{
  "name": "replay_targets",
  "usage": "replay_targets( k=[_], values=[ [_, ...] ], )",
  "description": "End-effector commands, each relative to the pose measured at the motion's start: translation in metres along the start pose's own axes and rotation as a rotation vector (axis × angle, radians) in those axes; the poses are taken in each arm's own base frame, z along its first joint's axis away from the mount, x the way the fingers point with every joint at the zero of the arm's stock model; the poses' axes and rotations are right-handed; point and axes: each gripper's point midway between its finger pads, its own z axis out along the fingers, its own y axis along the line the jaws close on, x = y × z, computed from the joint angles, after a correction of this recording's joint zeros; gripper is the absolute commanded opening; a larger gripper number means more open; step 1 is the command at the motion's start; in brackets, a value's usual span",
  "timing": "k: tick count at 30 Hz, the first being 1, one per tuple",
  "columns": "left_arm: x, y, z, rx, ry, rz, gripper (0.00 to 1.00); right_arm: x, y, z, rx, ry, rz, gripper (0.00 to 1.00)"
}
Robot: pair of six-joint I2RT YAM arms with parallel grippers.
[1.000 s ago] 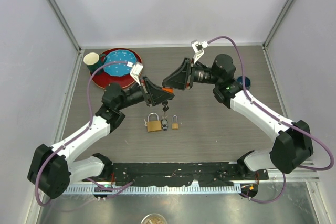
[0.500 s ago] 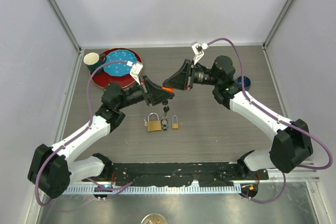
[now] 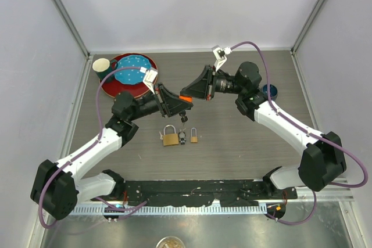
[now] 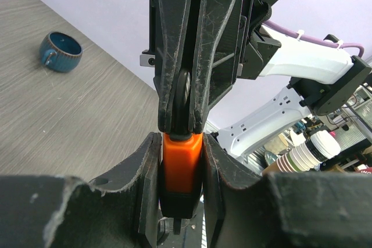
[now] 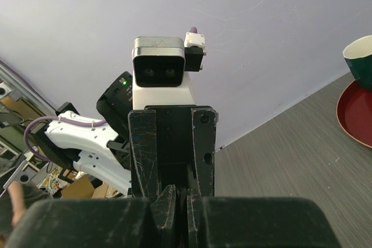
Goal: Lock with the key
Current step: Lock the lock.
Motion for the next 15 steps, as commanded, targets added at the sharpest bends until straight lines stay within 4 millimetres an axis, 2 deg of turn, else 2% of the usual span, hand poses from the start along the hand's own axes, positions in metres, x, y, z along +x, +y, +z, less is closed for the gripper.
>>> replay_targets(
  k=[1,6,9,12,13,15],
  values=[
    [-0.023,-0.024,0.001,0.061,-0.059,0.105,0.0,-0.025,0.015,0.0,-0.004,-0.069,-0.062,0.01],
    [-0.018,-0.019,-0.001,0.046,-0.05,0.096,0.0,-0.036,0.021,0.0,0.001,-0.088,-0.089,0.02],
    [-0.018,-0.019,-0.002,0.036,-0.052,0.094,0.05,-0.039,0.022,0.0,0.005,-0.083,-0.096,0.02],
    [-0.019,-0.019,-0.003,0.025,-0.054,0.103,0.19,-0.041,0.022,-0.001,0.017,-0.079,-0.1,0.02],
    [-0.02,-0.019,-0.003,0.025,-0.053,0.106,0.28,-0.042,0.022,-0.002,0.021,-0.08,-0.107,0.02],
    [-0.021,-0.022,-0.003,0.023,-0.049,0.106,0.38,-0.042,0.02,-0.004,0.033,-0.078,-0.103,0.02]
  ],
)
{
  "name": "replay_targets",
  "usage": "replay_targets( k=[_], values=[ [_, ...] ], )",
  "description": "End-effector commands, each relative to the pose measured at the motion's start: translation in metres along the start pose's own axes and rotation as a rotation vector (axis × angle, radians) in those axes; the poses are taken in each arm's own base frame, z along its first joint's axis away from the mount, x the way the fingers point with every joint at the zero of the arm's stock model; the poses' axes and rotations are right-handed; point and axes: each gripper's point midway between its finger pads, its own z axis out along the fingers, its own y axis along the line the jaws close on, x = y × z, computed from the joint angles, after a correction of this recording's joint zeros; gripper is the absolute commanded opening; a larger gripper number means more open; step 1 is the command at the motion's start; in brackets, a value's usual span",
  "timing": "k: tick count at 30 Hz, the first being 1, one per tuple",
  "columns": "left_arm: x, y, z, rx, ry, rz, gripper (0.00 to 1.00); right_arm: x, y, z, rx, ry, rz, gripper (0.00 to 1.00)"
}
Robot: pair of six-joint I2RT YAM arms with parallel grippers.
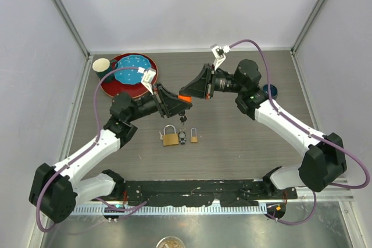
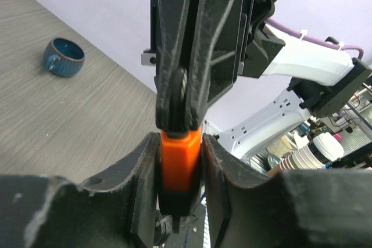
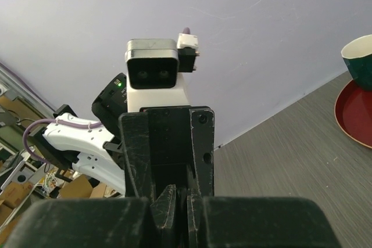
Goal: Lock with the key
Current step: Lock the lock.
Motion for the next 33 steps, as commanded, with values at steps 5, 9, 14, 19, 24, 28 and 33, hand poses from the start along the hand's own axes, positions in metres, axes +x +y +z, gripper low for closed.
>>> replay_targets(
  k=[5,9,14,19,24,28,33],
  values=[
    [-0.019,-0.017,-0.001,-0.003,0.005,0.116,0.64,-0.041,0.012,-0.016,0.061,-0.1,-0.104,0.01],
    [-0.016,-0.015,-0.007,-0.036,0.024,0.135,0.78,-0.047,0.008,-0.027,0.1,-0.111,-0.103,0.02],
    [-0.011,-0.003,-0.018,-0.117,0.033,0.136,0.84,-0.053,0.007,-0.038,0.123,-0.124,-0.112,0.01],
    [-0.002,0.003,-0.024,-0.137,0.039,0.141,0.89,-0.056,0.008,-0.045,0.132,-0.126,-0.113,0.02],
    [0.006,0.009,-0.02,-0.119,0.063,0.128,0.9,-0.054,0.009,-0.046,0.124,-0.121,-0.107,0.02],
    [0.004,0.008,-0.007,-0.063,0.069,0.101,0.9,-0.052,0.007,-0.044,0.117,-0.113,-0.083,0.02],
    [0.007,0.013,0.006,-0.031,0.088,0.099,0.9,-0.053,0.006,-0.043,0.107,-0.116,-0.075,0.01]
  ],
)
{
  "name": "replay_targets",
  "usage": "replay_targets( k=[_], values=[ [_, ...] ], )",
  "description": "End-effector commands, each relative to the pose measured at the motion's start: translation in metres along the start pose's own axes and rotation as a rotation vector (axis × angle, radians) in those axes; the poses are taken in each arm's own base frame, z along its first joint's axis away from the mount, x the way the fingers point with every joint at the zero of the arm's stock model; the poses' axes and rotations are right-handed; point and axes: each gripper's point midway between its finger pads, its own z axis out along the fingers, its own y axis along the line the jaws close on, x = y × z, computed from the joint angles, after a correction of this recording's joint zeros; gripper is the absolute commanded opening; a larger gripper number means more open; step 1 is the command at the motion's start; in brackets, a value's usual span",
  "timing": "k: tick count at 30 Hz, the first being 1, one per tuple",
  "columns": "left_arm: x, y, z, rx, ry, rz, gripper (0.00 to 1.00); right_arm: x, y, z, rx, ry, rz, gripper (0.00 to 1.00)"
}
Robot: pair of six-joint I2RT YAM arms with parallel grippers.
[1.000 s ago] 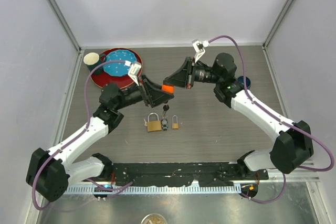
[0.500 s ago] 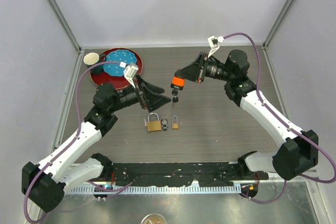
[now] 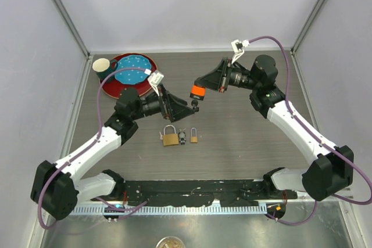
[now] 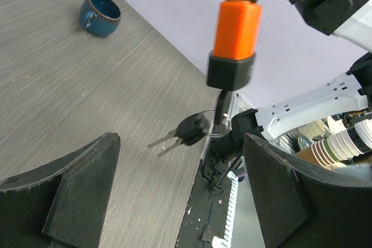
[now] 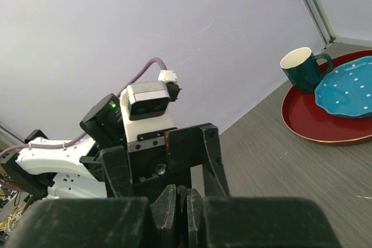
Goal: Lock with the key
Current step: Lock the lock.
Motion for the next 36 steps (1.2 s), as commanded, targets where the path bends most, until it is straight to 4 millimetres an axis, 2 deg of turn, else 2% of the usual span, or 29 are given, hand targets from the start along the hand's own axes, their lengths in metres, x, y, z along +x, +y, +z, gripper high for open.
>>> replay_targets(
  k=[1,4,10,14,18,22,26,28,33,36],
  values=[
    [-0.02,-0.025,0.01,0.118,-0.046,0.076,0.9,-0.025,0.026,-0.002,-0.065,-0.055,-0.081,0.01],
    [-0.016,-0.027,0.014,0.151,-0.037,0.074,0.88,-0.025,0.025,-0.001,-0.065,-0.053,-0.077,0.01],
    [-0.009,-0.036,0.021,0.215,-0.017,0.055,0.78,-0.026,0.026,0.0,-0.072,-0.056,-0.074,0.01],
    [-0.003,-0.041,0.023,0.255,0.007,0.04,0.59,-0.027,0.026,0.001,-0.075,-0.059,-0.071,0.01],
    [0.001,-0.042,0.024,0.269,0.017,0.022,0.48,-0.029,0.028,0.0,-0.075,-0.063,-0.075,0.01],
    [0.003,-0.042,0.022,0.267,0.02,0.014,0.44,-0.03,0.028,-0.001,-0.072,-0.066,-0.075,0.02],
    [0.005,-0.041,0.021,0.259,0.025,0.003,0.45,-0.029,0.026,-0.001,-0.066,-0.065,-0.073,0.01],
    [0.006,-0.04,0.021,0.255,0.033,-0.011,0.38,-0.029,0.026,-0.001,-0.065,-0.065,-0.069,0.02],
    [0.009,-0.041,0.02,0.251,0.05,-0.023,0.31,-0.031,0.026,-0.001,-0.065,-0.07,-0.072,0.02],
    [0.012,-0.039,0.019,0.247,0.061,-0.032,0.2,-0.031,0.026,0.0,-0.066,-0.069,-0.074,0.01]
  ],
)
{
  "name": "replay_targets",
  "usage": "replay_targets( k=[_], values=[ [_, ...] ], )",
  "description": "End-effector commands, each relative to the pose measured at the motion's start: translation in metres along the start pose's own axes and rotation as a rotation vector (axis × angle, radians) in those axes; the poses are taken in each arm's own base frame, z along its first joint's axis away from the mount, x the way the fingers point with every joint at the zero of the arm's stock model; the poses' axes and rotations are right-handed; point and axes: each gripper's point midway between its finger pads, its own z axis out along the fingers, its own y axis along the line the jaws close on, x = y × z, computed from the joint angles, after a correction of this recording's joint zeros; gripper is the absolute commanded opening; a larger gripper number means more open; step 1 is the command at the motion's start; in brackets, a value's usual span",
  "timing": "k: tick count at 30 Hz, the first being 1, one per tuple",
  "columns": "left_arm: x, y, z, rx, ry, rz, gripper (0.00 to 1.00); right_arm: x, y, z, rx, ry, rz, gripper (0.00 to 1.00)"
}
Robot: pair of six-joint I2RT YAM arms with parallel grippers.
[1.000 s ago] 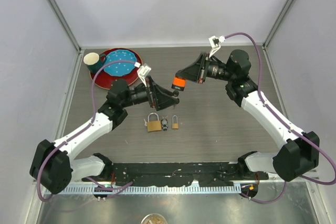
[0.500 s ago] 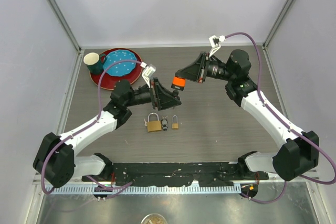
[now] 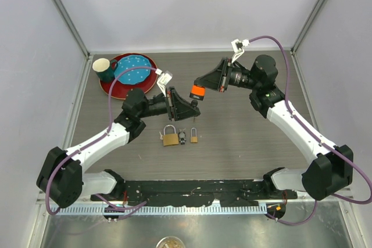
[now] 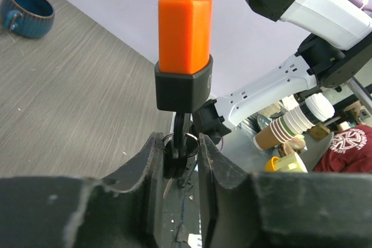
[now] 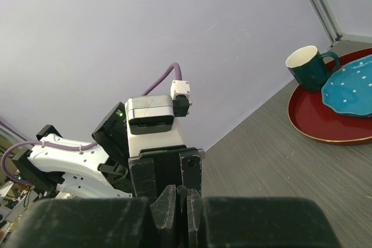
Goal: Lock with the key
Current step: Lock the lock.
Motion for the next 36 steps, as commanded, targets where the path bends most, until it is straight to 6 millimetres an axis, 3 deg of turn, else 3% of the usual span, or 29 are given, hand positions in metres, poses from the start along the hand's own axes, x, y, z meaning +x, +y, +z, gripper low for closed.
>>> replay_targets(
  k=[1,6,19,28,36],
  values=[
    [-0.002,-0.013,-0.002,0.035,0.007,0.027,0.16,-0.03,0.025,0.0,-0.054,-0.068,-0.099,0.01],
    [0.005,-0.008,-0.004,0.016,0.015,0.007,0.0,-0.03,0.022,0.0,-0.049,-0.068,-0.097,0.01],
    [0.019,-0.012,-0.013,0.01,0.028,-0.025,0.0,-0.029,0.012,0.0,-0.033,-0.068,-0.086,0.01],
    [0.04,-0.014,-0.018,0.009,0.051,-0.06,0.0,-0.031,0.013,-0.002,-0.026,-0.083,-0.089,0.01],
    [0.042,-0.017,-0.019,0.01,0.045,-0.054,0.0,-0.033,0.016,-0.004,-0.025,-0.089,-0.089,0.02]
  ],
)
